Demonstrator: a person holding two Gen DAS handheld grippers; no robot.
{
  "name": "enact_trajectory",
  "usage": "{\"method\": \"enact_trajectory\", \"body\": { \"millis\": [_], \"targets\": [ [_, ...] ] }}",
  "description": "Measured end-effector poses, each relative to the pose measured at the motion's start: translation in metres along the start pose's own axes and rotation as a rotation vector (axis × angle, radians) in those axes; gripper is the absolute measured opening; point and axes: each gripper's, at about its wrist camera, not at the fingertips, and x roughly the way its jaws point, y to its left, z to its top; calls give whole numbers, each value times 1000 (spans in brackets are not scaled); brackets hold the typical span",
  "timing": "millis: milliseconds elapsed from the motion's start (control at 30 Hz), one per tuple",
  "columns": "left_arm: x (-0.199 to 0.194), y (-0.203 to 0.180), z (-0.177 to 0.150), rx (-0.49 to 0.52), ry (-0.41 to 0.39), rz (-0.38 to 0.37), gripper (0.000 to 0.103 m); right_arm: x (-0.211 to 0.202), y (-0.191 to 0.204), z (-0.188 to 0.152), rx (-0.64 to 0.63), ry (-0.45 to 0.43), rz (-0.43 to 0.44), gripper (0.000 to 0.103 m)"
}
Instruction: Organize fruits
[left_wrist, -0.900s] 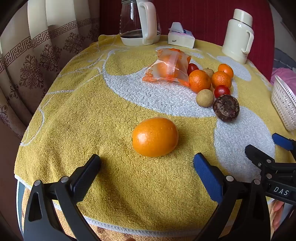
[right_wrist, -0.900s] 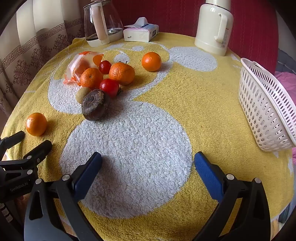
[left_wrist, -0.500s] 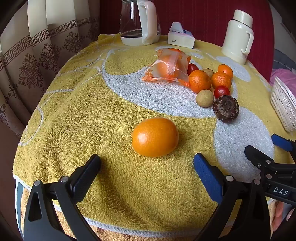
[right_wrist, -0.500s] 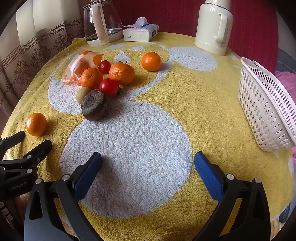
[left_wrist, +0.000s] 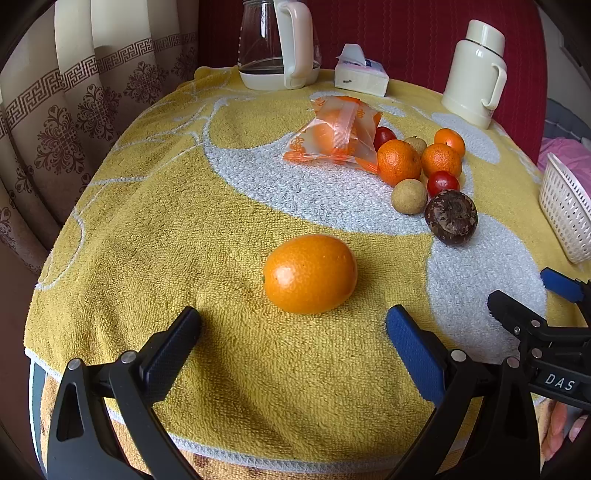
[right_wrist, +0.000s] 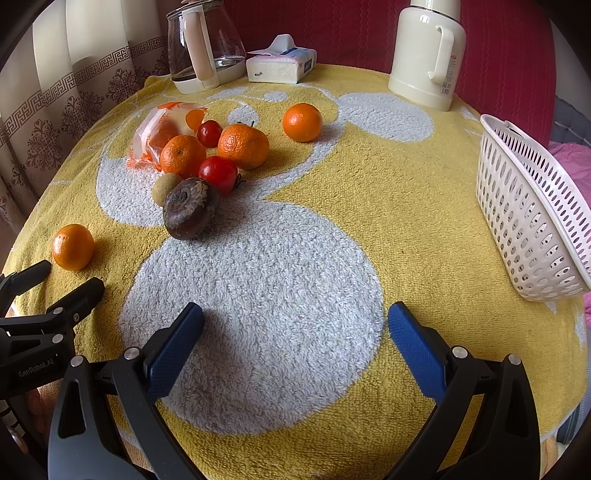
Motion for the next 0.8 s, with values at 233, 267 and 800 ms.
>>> {"method": "enact_trajectory", "body": {
  "millis": [233, 267, 800],
  "targets": [
    [0, 0, 0, -1, 0, -1, 98, 0, -1, 0, 0, 0, 0, 101],
    [0, 0, 0, -1, 0, -1, 98, 0, -1, 0, 1, 0, 0, 101],
    [-5, 2, 5, -11, -9, -30, 98, -2, -5, 2, 13, -10, 12, 101]
  ]
}}
